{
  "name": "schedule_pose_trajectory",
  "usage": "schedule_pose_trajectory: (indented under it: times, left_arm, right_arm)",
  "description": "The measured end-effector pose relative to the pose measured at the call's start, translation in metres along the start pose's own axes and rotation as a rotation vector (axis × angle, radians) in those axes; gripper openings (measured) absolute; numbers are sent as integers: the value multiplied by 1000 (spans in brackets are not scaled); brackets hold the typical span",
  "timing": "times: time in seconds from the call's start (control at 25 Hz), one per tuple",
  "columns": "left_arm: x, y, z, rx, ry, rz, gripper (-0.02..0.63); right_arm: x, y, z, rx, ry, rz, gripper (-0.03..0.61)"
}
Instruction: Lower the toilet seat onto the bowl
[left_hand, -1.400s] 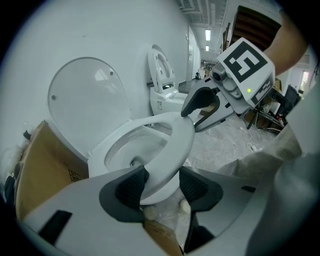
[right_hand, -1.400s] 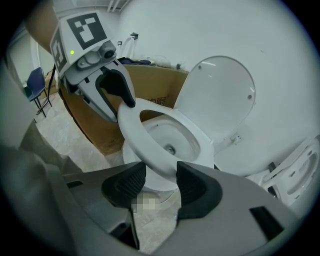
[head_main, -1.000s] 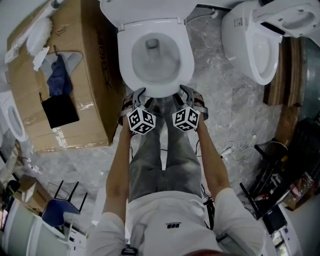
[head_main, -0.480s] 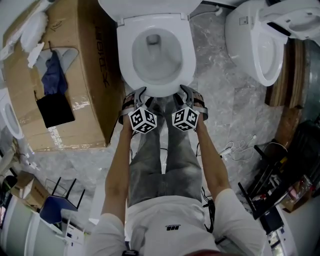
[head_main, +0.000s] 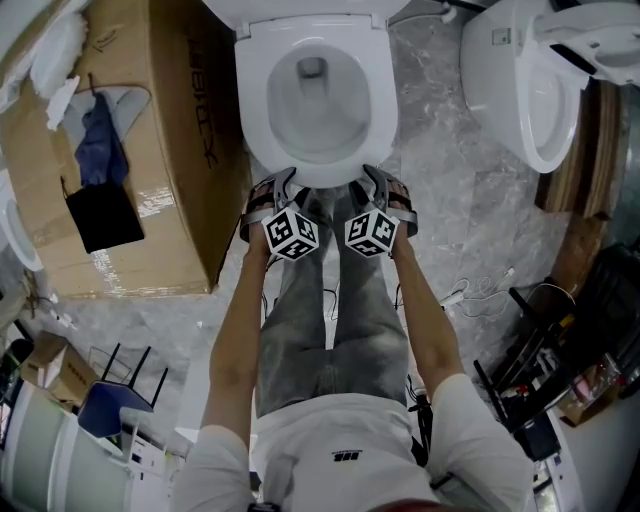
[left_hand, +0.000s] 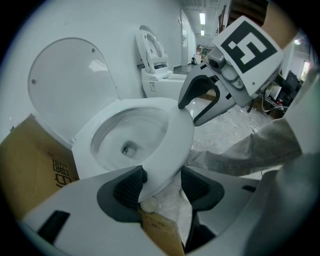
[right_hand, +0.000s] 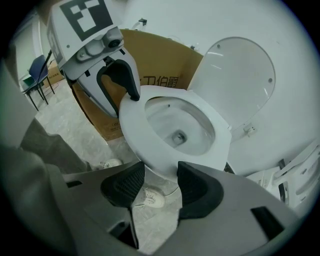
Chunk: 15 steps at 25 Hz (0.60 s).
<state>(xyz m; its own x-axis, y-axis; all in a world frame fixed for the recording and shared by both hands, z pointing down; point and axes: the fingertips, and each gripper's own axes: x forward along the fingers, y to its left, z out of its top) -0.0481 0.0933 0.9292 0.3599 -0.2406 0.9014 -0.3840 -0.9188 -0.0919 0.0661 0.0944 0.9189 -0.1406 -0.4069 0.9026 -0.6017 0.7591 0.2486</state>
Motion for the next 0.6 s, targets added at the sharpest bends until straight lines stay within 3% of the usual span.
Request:
schedule_pose_trajectory:
  times: [0.6]
  left_arm:
    - [39,-8,-20,7,68,-44,253]
  right_arm:
    - [38,13,-19,-22,54,52,206]
